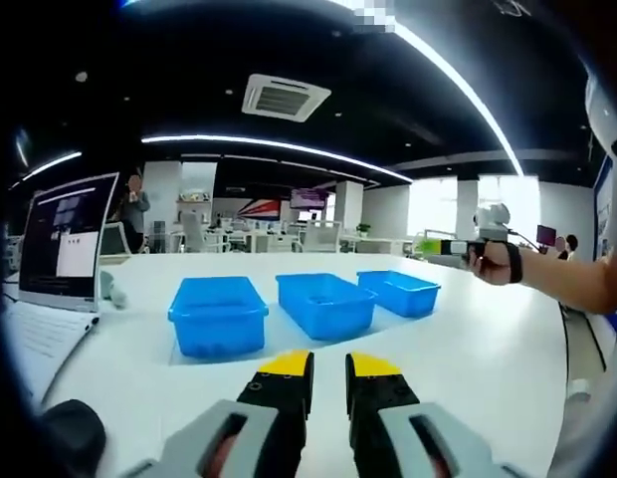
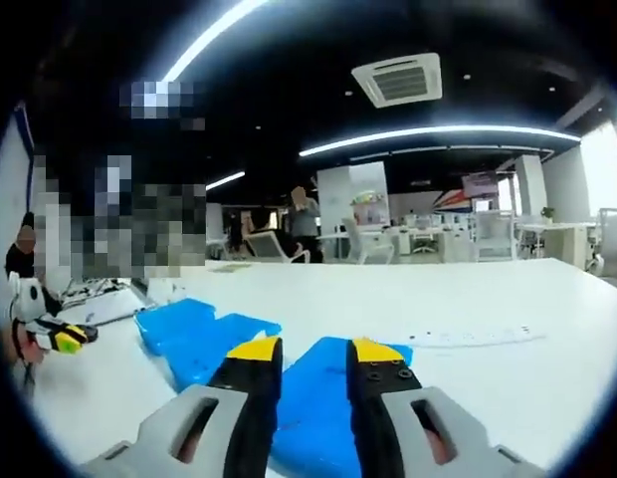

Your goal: Pick up the resistors one by one and place each resistor into its matching bin, sorting the parts by color and model until every resistor is separated into the correct bin for its type

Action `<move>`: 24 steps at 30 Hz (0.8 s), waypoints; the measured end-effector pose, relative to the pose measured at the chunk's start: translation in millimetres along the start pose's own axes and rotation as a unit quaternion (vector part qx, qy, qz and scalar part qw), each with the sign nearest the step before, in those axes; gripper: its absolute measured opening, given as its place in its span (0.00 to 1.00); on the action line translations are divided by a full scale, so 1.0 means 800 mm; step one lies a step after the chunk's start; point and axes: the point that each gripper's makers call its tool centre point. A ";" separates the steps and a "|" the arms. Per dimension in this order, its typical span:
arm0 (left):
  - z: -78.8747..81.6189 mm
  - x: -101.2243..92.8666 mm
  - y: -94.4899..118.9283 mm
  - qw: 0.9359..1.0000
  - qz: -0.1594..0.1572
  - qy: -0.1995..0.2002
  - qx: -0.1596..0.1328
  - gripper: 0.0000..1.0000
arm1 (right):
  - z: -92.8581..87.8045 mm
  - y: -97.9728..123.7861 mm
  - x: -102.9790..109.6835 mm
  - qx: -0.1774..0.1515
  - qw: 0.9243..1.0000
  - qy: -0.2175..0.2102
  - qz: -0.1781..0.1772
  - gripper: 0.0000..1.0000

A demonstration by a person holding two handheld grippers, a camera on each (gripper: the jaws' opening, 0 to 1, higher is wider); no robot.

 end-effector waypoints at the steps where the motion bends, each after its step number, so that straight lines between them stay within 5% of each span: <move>1: 0.001 0.000 0.000 1.000 0.001 -0.001 -0.001 0.16 | 0.004 0.002 0.002 -0.003 1.000 0.007 0.003 0.27; 16: 0.039 -0.022 -0.008 1.000 -0.017 -0.008 -0.021 0.16 | 0.024 0.065 0.110 -0.015 0.994 0.088 0.068 0.23; 24: 0.053 -0.029 -0.019 0.999 -0.019 -0.003 -0.027 0.16 | 0.007 0.091 0.133 -0.028 0.994 0.061 0.087 0.22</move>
Point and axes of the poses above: the point that each gripper's makers call its tool centre point, and the gripper's own axes: y roughly backward along the fingers, x roughly to its left, z roughly out of its top, and after that the axes turned 12 degrees about z, right-handed
